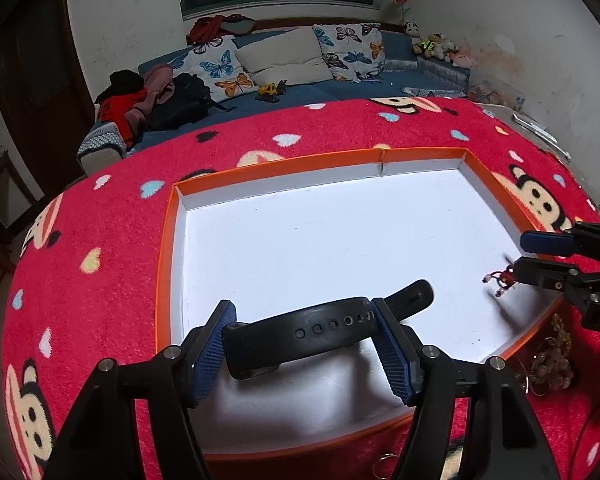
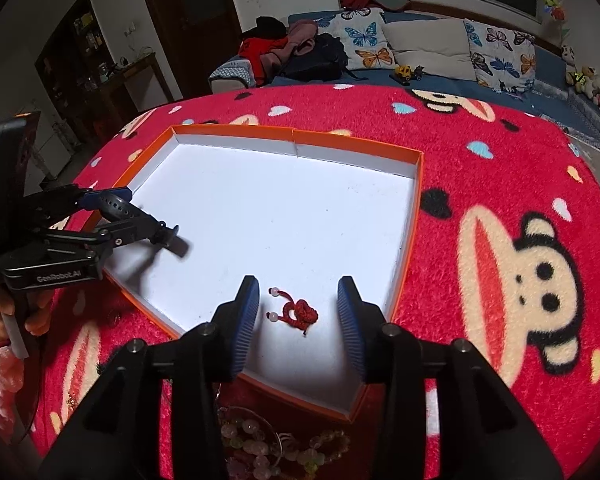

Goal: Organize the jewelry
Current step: 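Carry the band into the orange box and open the left tool while the right tool drops the charm there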

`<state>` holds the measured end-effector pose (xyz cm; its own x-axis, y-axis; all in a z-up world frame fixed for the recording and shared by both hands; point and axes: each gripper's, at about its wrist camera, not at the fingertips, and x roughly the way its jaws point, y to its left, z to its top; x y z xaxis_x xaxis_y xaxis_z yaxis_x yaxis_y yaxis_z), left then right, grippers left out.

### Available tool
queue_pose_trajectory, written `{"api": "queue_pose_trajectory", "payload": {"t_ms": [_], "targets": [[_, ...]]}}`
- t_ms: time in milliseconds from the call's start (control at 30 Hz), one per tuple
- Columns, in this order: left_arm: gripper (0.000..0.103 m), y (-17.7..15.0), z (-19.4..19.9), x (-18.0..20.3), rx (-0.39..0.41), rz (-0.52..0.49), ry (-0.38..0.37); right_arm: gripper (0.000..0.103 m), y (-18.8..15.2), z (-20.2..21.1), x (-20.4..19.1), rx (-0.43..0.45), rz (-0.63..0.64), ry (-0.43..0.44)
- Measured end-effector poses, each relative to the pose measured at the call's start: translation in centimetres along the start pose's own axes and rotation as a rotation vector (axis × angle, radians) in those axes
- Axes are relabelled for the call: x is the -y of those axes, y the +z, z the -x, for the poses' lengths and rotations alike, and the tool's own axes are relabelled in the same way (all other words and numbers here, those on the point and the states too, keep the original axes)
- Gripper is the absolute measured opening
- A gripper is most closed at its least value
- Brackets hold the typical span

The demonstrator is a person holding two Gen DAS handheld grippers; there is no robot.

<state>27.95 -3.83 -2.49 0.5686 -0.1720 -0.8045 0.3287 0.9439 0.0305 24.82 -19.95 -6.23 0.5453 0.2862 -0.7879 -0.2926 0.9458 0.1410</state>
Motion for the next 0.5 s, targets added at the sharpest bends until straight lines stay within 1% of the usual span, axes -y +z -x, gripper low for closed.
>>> {"api": "queue_pose_trajectory", "payload": {"t_ms": [100,167,300,400,500], "targets": [[0.072,0.0,-0.3,-0.4,-0.003,0.008,-0.006,0.043,-0.1,0.0,0.0,0.001,-0.006,0.008],[0.074,-0.1,-0.4,-0.5,-0.006,0.011,-0.014,0.044,-0.2,0.2,-0.2,0.003,-0.002,0.013],[0.074,0.0,-0.7,-0.7,0.003,0.008,-0.017,0.048,-0.4,0.8,-0.7,0.018,0.01,0.012],[0.074,0.3,-1.3,-0.9,-0.003,0.01,-0.011,0.049,-0.4,1.1,-1.0,0.026,0.016,0.014],[0.074,1.0,-1.7,-1.2,-0.007,0.02,-0.024,0.05,-0.4,1.4,-1.1,0.034,0.026,0.007]]}}
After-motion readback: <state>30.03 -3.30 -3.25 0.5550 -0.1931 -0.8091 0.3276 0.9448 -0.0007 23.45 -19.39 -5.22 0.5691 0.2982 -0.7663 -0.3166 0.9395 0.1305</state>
